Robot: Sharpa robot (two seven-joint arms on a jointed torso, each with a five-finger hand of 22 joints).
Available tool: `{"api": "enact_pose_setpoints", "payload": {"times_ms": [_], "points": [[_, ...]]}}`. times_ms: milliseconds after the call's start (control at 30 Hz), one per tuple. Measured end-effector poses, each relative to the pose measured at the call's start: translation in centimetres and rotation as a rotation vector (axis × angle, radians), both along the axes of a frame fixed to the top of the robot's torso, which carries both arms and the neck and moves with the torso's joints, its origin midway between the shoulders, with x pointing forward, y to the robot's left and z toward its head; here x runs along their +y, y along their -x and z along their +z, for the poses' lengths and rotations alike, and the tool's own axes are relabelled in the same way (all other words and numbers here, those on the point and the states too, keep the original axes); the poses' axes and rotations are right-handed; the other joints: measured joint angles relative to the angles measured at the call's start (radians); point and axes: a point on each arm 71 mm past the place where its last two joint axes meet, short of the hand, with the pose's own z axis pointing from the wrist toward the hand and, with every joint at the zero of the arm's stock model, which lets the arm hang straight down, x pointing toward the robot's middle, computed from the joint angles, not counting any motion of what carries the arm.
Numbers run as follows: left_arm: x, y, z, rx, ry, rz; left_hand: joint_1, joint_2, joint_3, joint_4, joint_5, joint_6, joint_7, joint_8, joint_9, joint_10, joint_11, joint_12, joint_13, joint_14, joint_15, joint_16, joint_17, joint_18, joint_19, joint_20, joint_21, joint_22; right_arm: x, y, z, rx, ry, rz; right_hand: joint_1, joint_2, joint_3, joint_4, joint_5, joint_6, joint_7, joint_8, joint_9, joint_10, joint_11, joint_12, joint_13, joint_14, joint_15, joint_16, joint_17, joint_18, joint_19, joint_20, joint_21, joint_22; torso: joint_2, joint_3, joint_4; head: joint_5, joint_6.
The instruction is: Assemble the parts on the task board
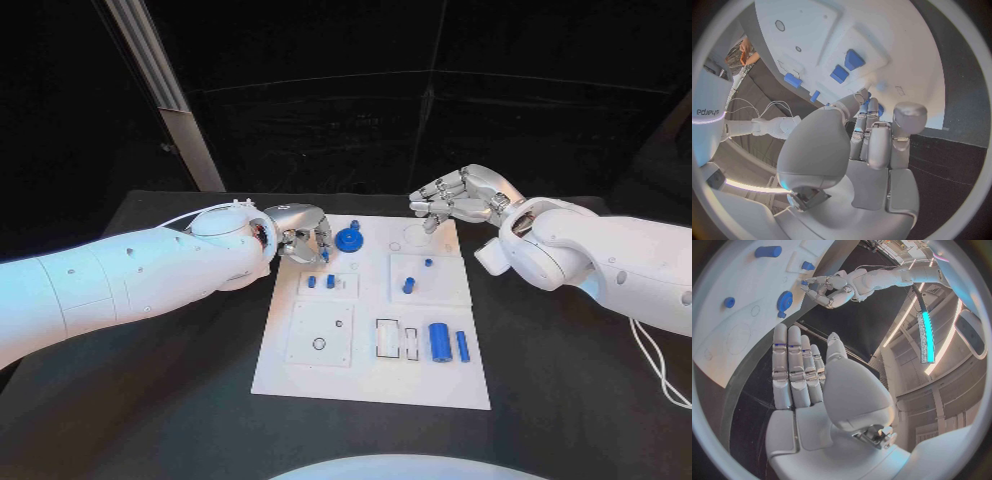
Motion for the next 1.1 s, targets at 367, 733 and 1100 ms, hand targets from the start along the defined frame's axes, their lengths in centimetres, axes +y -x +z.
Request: {"api": "enact_pose_setpoints", "payload": {"times_ms": [367, 733, 1100], "points": [[-0.05, 0.06, 0.01, 0.0, 0.002, -0.002, -0.001, 0.0, 0.0, 0.0, 0.0, 0.0, 0.0, 0.0, 0.001, 0.0, 0.0, 0.0, 0.0, 0.0, 0.0, 0.0, 0.0, 0.0, 0.0, 0.0, 0.004, 0.003, 0.01, -0.04, -0.01, 0.0, 0.0, 0.0, 0.0, 0.0, 0.0, 0.0, 0.0, 0.0, 0.0, 0.0, 0.0, 0.0, 0.0, 0.0, 0.0, 0.0, 0.0, 0.0, 0.0, 0.0, 0.0, 0.0, 0.0, 0.0, 0.0, -0.0002, 0.0004, -0.002, -0.002], [-0.14, 0.13, -0.08, 0.013, -0.005, -0.007, -0.007, 0.001, 0.0, 0.0, 0.0, 0.007, 0.0, -0.004, 0.001, 0.004, -0.004, 0.0, -0.001, -0.004, -0.004, 0.0, -0.001, 0.0, 0.0, 0.0, 0.004, 0.006, 0.12, -0.06, -0.02, 0.0, 0.0, 0.001, 0.0, 0.0, 0.0, 0.0, 0.0, 0.0, 0.0, 0.0, 0.0, 0.0, 0.0, 0.0, 0.0, 0.0, 0.0, 0.0, 0.0, 0.0, 0.0, 0.0, 0.0, 0.0, 0.0, -0.0001, 0.0005, -0.002, -0.004], [-0.15, 0.1, -0.11, 0.028, -0.014, -0.008, -0.007, 0.001, 0.0, 0.0, 0.0, 0.007, 0.0, -0.004, 0.0, 0.004, -0.004, 0.0, -0.001, -0.004, -0.004, 0.0, -0.003, 0.0, 0.0, 0.0, 0.004, 0.006, 0.14, -0.07, -0.03, 0.0, 0.0, 0.001, 0.0, 0.0, 0.0, 0.0, 0.0, 0.0, 0.0, 0.0, 0.0, 0.0, 0.0, 0.0, 0.0, 0.0, 0.0, 0.0, 0.0, 0.0, 0.0, 0.0, 0.0, -0.002, 0.0, 0.0003, 0.0006, -0.002, -0.005]]}}
